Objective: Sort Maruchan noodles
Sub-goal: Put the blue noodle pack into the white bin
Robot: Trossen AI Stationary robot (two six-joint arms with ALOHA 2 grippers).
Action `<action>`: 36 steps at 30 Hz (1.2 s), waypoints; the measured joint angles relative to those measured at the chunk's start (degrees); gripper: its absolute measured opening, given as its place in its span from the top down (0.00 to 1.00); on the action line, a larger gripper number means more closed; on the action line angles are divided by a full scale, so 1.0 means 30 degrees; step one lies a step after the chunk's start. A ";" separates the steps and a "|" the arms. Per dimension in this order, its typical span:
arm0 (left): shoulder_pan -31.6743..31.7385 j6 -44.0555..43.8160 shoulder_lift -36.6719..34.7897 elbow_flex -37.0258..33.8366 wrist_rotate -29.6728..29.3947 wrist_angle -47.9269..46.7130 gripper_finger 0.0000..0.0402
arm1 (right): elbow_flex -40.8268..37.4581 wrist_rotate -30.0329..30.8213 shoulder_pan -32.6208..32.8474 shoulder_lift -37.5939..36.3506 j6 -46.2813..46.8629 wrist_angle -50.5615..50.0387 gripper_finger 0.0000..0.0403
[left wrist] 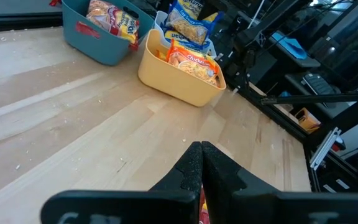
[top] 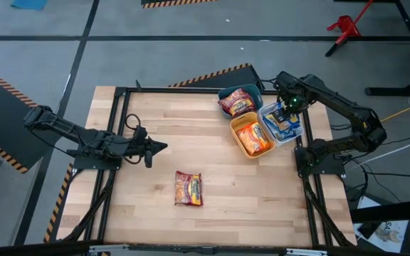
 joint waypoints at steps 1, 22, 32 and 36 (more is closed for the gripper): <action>-0.0007 0.0002 0.0000 0.0000 0.0000 0.0000 1.00 | 0.0000 -0.0220 0.0002 0.0000 -0.0008 0.0006 0.39; -0.0007 0.0006 -0.0004 0.0000 -0.0001 -0.0276 1.00 | 0.0000 0.1664 0.0000 0.0000 0.4021 0.0941 0.27; -0.0007 0.0007 -0.0007 0.0000 0.0374 -0.0423 1.00 | 0.0000 0.0340 0.0148 0.1147 0.3724 0.2190 0.28; -0.0007 0.0007 0.0000 0.0000 0.0888 -0.0426 1.00 | 0.0000 0.1807 0.0955 0.2638 0.3501 0.1512 0.28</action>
